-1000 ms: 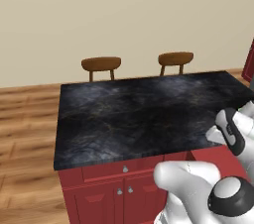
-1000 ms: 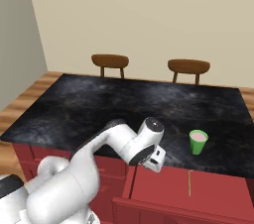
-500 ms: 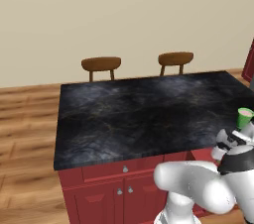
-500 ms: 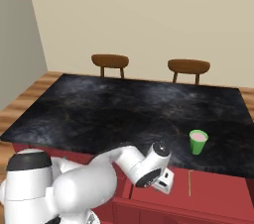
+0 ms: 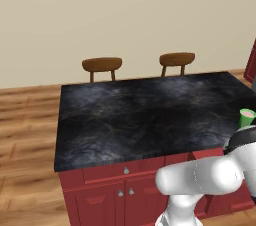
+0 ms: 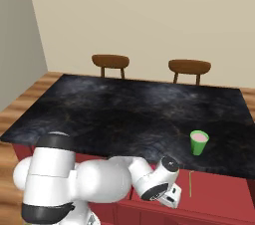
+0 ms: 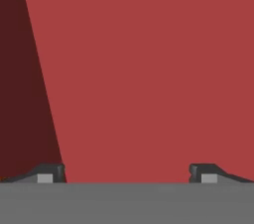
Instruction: Pick up the straw from the right drawer and put it inside the smoothie cup.
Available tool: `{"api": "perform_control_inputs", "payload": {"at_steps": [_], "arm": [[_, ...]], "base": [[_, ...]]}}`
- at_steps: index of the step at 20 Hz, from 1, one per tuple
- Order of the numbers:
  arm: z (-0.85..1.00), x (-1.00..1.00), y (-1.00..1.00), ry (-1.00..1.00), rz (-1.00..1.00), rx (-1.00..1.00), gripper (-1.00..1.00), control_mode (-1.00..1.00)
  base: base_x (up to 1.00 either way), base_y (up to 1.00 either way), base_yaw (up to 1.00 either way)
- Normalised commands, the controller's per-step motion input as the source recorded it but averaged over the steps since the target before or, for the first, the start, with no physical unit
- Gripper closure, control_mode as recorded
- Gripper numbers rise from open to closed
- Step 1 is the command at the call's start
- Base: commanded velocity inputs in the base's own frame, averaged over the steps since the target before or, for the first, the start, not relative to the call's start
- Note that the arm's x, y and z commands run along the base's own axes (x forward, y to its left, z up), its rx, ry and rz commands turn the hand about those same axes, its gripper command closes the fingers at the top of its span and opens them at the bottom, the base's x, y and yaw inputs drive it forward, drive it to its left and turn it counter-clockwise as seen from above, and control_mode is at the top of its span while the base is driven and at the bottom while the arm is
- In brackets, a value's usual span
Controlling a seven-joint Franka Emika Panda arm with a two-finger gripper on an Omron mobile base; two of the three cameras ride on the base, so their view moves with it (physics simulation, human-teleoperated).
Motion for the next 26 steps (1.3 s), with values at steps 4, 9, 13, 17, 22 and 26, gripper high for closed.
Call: {"api": "perform_control_inputs", "payload": {"at_steps": [4, 9, 13, 17, 22, 26], "arm": [[-0.31, -0.78, -0.14, 0.00, 0.00, 0.02, -1.00, -1.00], [-0.25, -1.00, -0.27, 0.00, 0.00, 0.03, -1.00, -1.00], [-0.18, -1.00, -0.39, 0.00, 0.00, 0.06, -1.00, -1.00], [0.14, -0.65, -0.61, 0.02, -0.03, 0.04, -1.00, -1.00], [0.60, 0.73, -0.52, 0.03, 0.01, 0.00, -1.00, -1.00], [0.25, 1.00, -0.13, 0.03, 0.07, 0.00, -1.00, -1.00]], "base": [[0.00, 0.00, 0.00], [0.00, 0.00, 0.00], [0.00, 0.00, 0.00], [0.00, 0.00, 0.00], [0.00, 0.00, 0.00], [0.00, 0.00, 0.00]]}}
